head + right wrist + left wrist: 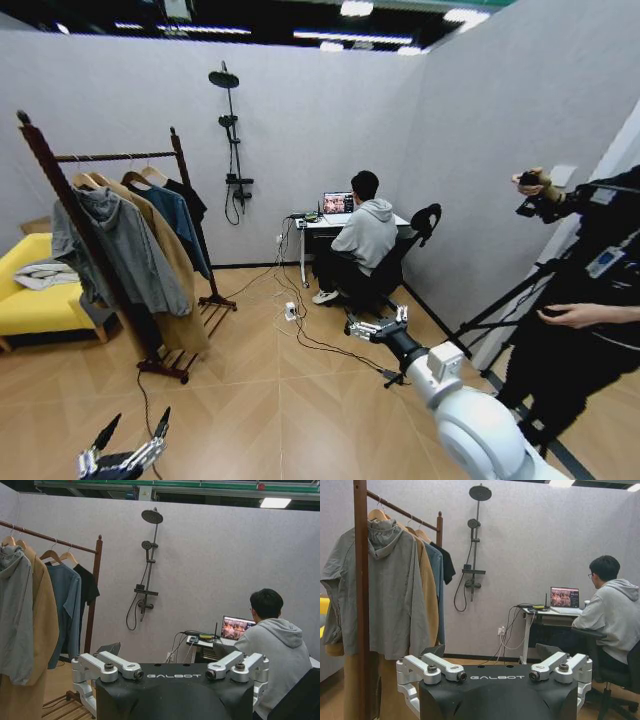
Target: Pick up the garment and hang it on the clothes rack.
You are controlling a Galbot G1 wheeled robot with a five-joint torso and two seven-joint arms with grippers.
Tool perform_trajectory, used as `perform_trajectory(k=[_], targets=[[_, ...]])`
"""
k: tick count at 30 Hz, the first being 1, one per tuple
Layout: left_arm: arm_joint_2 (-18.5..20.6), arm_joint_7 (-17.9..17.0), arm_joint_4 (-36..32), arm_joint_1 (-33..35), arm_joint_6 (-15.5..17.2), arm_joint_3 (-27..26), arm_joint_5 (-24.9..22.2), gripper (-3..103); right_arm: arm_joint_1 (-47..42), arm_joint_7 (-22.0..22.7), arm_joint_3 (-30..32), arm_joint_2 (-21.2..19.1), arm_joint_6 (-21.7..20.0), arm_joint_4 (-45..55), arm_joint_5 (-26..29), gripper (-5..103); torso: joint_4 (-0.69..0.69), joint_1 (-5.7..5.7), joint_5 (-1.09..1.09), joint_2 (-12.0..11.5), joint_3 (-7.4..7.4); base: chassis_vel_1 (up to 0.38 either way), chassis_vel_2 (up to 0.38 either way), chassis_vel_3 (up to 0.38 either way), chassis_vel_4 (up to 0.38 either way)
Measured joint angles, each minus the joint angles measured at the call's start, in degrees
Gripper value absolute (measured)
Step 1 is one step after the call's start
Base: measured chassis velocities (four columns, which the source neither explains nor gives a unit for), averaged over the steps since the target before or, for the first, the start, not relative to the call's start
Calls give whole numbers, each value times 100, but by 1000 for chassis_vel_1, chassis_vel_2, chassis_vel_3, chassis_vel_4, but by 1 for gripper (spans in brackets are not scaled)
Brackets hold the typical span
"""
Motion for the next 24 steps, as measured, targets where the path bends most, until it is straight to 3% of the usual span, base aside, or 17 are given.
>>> perform_trajectory(k=[24], targets=[[0,0,0,0,0,0,0,100,51,-30,-54,23,67,-121,-7,100,0,-1,0,0,0,0,0,0,0]])
